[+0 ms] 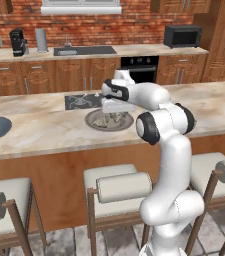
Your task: Place two dumplings into each of the tupperware containers and then place the containers in the fridge.
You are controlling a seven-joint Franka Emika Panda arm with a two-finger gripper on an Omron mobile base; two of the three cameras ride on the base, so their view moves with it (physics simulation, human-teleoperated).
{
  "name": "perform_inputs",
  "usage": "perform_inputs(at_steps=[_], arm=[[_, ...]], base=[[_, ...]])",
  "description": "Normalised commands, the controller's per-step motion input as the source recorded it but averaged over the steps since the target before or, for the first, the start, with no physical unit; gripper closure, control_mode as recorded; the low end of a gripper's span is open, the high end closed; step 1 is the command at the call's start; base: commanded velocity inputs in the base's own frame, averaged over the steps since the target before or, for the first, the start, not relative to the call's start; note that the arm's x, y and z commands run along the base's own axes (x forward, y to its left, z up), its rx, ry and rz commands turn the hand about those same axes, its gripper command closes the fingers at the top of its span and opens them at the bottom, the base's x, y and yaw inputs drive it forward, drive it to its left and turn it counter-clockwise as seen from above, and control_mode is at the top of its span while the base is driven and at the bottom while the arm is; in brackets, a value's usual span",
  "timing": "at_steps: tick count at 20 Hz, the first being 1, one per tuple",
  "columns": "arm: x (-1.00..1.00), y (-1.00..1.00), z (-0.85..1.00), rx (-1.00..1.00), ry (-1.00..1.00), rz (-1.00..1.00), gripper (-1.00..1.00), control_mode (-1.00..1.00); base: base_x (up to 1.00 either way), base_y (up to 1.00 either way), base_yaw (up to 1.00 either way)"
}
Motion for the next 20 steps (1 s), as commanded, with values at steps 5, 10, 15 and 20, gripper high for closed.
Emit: perform_inputs(at_steps=[5, 10, 15, 20], arm=[[0.00, -0.01, 0.01, 0.00, 0.00, 0.00, 1.00, -1.00], [0.00, -0.12, 0.33, 0.00, 0.03, 0.00, 1.00, -1.00], [-0.21, -0.47, 0.49, 0.00, 0.12, 0.00, 1.00, -1.00], [-0.39, -0.77, 0.28, 0.00, 0.11, 0.01, 1.00, -1.00]], base=[[0.00, 0.00, 0.00], [0.00, 0.00, 0.00], [0.00, 0.00, 0.00], [0.00, 0.00, 0.00]])
